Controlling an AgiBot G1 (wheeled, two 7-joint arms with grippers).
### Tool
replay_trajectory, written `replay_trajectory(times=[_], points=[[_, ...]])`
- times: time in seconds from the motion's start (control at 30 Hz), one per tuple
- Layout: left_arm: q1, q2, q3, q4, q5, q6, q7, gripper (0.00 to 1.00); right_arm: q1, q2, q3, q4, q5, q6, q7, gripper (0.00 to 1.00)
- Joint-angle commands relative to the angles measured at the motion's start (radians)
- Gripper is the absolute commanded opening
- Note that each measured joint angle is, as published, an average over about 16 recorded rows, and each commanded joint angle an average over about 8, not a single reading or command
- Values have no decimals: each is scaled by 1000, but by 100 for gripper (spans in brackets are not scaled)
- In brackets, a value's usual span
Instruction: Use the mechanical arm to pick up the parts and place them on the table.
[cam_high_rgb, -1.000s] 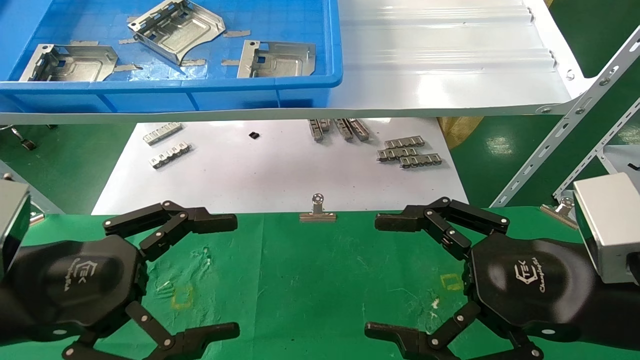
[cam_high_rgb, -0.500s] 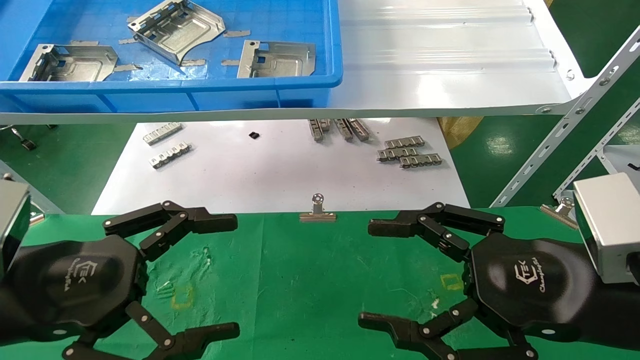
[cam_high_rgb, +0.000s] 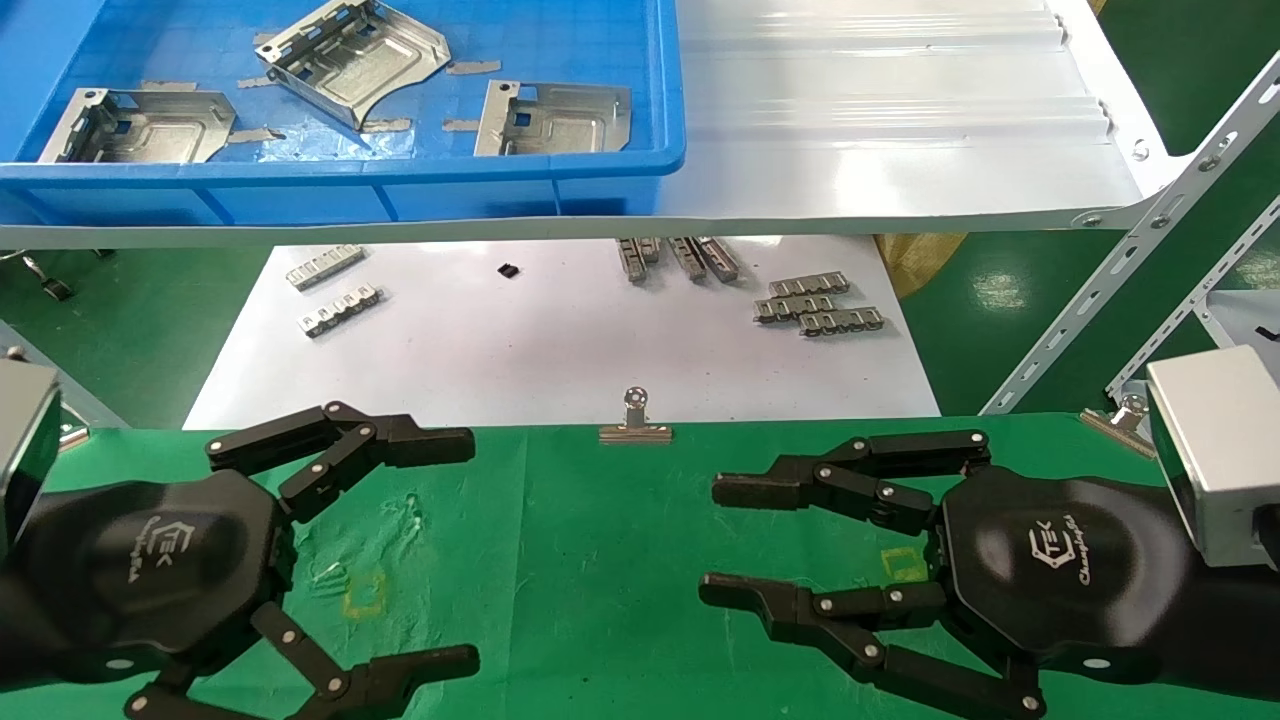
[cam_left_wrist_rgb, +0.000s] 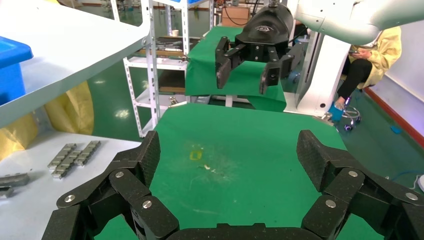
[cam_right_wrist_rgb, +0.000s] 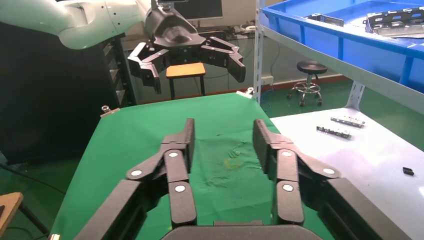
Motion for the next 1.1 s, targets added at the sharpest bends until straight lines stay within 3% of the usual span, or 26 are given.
replay_trajectory(times=[0.03, 0.37, 0.53, 0.73, 0.9, 1.07, 1.1], points=[[0, 0, 0, 0, 0, 0, 0, 100, 0, 0, 0, 0, 0, 0, 0, 0], [-7, 3, 0, -3, 1, -3, -1, 100, 0, 0, 0, 0, 0, 0, 0, 0], [-78, 30, 3, 11, 25, -48, -23, 100, 0, 0, 0, 0, 0, 0, 0, 0], [-334, 129, 47, 158, 160, -140, -58, 100, 0, 0, 0, -1, 0, 0, 0, 0], [-613, 271, 130, 471, 363, -259, -48, 100, 0, 0, -1, -1, 0, 0, 0, 0], [-812, 414, 194, 802, 537, -478, 3, 100, 1, 0, -1, -1, 0, 0, -1, 0], [-839, 437, 203, 856, 561, -523, 13, 89, 1, 0, -1, -1, 0, 0, -1, 0]])
